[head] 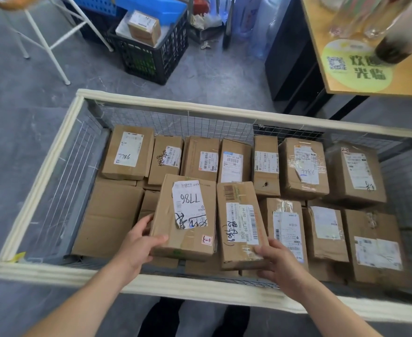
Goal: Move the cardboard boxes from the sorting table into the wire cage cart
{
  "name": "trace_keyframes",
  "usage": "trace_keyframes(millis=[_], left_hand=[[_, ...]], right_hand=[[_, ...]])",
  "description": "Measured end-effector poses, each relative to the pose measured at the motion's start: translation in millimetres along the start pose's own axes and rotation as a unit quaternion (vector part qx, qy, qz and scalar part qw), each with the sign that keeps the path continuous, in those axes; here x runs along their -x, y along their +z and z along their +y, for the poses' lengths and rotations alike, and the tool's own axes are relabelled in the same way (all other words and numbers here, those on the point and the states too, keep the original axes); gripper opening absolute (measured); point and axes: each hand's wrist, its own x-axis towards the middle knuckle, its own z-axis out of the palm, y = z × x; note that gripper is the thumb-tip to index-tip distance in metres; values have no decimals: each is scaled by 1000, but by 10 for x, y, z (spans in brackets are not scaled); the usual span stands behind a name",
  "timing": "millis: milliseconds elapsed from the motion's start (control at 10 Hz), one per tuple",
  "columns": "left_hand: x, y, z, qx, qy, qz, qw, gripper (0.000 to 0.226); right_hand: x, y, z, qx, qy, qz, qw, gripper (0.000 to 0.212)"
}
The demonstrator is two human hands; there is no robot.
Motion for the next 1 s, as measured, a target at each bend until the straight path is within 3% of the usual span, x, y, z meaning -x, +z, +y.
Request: trace_keyframes(millis=[200, 500, 800, 1000], left_hand=[[-229, 23, -74, -47, -44, -25, 998, 86], [-487, 99, -197, -112, -86, -36, 989, 89], [-498, 105, -117, -158, -65, -39, 985, 88], [-400, 112, 142, -210, -2, -31, 977, 83]], right_hand=[[-214, -43, 52, 35, 35, 2, 999, 45], [-477, -15, 198, 85, 65, 36, 994, 56], [-470, 65, 151, 109, 42, 59, 991, 62], [-353, 133, 49, 182, 9, 93, 979, 71]])
